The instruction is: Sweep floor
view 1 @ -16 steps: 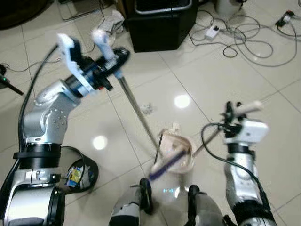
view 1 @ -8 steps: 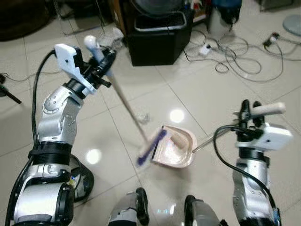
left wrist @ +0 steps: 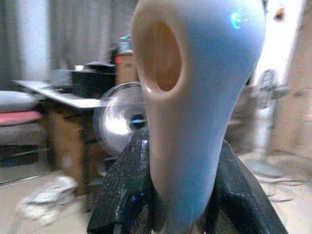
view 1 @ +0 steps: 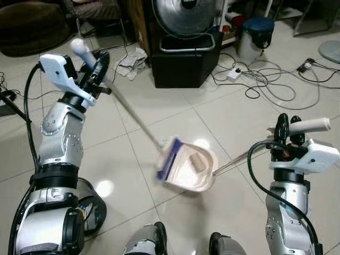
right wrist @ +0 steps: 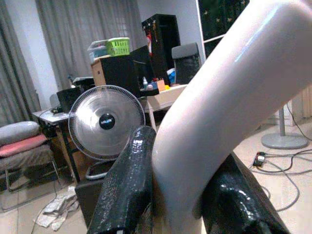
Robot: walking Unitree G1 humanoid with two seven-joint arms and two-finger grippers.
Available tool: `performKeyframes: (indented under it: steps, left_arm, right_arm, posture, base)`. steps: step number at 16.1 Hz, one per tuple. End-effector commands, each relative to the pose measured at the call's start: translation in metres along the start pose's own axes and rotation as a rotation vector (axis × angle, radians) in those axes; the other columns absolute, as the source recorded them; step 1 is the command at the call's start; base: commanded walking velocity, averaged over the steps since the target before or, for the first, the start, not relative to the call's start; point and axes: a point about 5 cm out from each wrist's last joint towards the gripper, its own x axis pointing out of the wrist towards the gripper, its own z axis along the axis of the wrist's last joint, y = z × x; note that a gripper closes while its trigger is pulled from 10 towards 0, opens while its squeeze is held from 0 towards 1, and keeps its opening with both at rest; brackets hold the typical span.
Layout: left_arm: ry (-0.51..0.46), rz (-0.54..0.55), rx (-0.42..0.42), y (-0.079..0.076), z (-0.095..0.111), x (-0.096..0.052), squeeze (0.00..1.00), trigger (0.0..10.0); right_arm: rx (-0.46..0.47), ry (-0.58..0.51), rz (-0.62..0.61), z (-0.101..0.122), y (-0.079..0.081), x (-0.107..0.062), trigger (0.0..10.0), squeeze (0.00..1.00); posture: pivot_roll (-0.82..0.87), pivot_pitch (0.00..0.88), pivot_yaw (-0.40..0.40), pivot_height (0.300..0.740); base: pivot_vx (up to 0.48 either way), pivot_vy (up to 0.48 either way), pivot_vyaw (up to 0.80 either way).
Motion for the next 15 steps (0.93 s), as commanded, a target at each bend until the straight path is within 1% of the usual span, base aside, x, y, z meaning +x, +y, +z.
performKeyframes:
  steps: [1, 2, 3, 4, 5, 6, 8, 9, 10, 11, 12, 14, 15]
  left_arm:
    - [0.036, 0.049, 0.118, 0.009, -0.003, -0.009, 0.0, 10.0]
    - [0.046, 0.052, 0.13, 0.009, -0.005, -0.01, 0.0, 10.0]
    - [0.06, 0.127, 0.171, 0.013, -0.011, -0.016, 0.0, 10.0]
    - [0.071, 0.158, 0.175, 0.015, -0.014, -0.019, 0.0, 10.0]
    - [0.083, 0.162, 0.171, 0.014, -0.018, -0.022, 0.0, 10.0]
    - [0.093, 0.151, 0.164, 0.012, -0.022, -0.024, 0.0, 10.0]
    - [0.154, 0.092, 0.109, -0.006, -0.042, -0.036, 0.0, 10.0]
    - [0.18, 0.066, 0.094, -0.013, -0.051, -0.042, 0.0, 10.0]
    - [0.212, 0.047, 0.119, -0.02, -0.06, -0.051, 0.0, 10.0]
    - [0.222, 0.048, 0.126, -0.021, -0.062, -0.054, 0.0, 10.0]
    - [0.271, 0.03, 0.166, -0.026, -0.07, -0.065, 0.0, 10.0]
    - [0.321, -0.004, 0.204, -0.03, -0.074, -0.074, 0.0, 10.0]
    - [0.335, -0.014, 0.213, -0.032, -0.075, -0.078, 0.0, 10.0]
  right_arm:
    - [0.053, -0.085, 0.0, 0.021, 0.005, 0.01, 10.0, 0.0]
    - [0.057, -0.089, 0.001, 0.023, 0.005, 0.01, 10.0, 0.0]
    - [0.071, -0.106, 0.008, 0.031, 0.007, 0.012, 10.0, 0.0]
    - [0.075, -0.111, 0.009, 0.034, 0.008, 0.012, 10.0, 0.0]
    - [0.078, -0.112, 0.008, 0.035, 0.008, 0.011, 10.0, 0.0]
    - [0.08, -0.114, 0.008, 0.037, 0.008, 0.011, 10.0, 0.0]
    - [0.093, -0.133, 0.008, 0.048, 0.01, 0.015, 10.0, 0.0]
    - [0.093, -0.142, 0.018, 0.057, 0.013, 0.02, 10.0, 0.0]
    - [0.091, -0.137, 0.055, 0.068, 0.019, 0.029, 10.0, 0.0]
    - [0.089, -0.131, 0.071, 0.072, 0.022, 0.032, 10.0, 0.0]
    - [0.142, -0.126, 0.119, 0.086, 0.031, 0.044, 10.0, 0.0]
    - [0.196, -0.115, 0.126, 0.095, 0.037, 0.055, 10.0, 0.0]
    - [0.216, -0.112, 0.132, 0.098, 0.039, 0.058, 10.0, 0.0]
  posture:
    - [0.02, 0.079, 0.09, 0.74]
    - [0.01, 0.079, 0.09, 0.74]
    - [0.01, 0.076, 0.092, 0.74]
    - [0.0, 0.075, 0.093, 0.74]
    - [0.0, 0.073, 0.096, 0.74]
    - [0.0, 0.072, 0.097, 0.74]
    - [-0.01, 0.066, 0.105, 0.74]
    - [-0.01, 0.062, 0.105, 0.74]
    - [-0.02, 0.055, 0.101, 0.74]
    - [-0.02, 0.055, 0.101, 0.74]
    - [-0.03, 0.046, 0.1, 0.74]
    - [-0.02, 0.045, 0.1, 0.74]
    - [-0.02, 0.046, 0.101, 0.74]
  base:
    - [0.0, 0.0, 0.0]
    - [0.0, 0.0, 0.0]
    - [0.0, 0.0, 0.0]
    - [0.0, 0.0, 0.0]
    - [0.0, 0.0, 0.0]
    - [0.0, 0.0, 0.0]
    - [0.0, 0.0, 0.0]
    - [0.0, 0.0, 0.0]
    - [0.0, 0.0, 0.0]
    - [0.0, 0.0, 0.0]
    - [0.0, 0.0, 0.0]
    - [0.0, 0.0, 0.0]
    - [0.0, 0.0, 0.0]
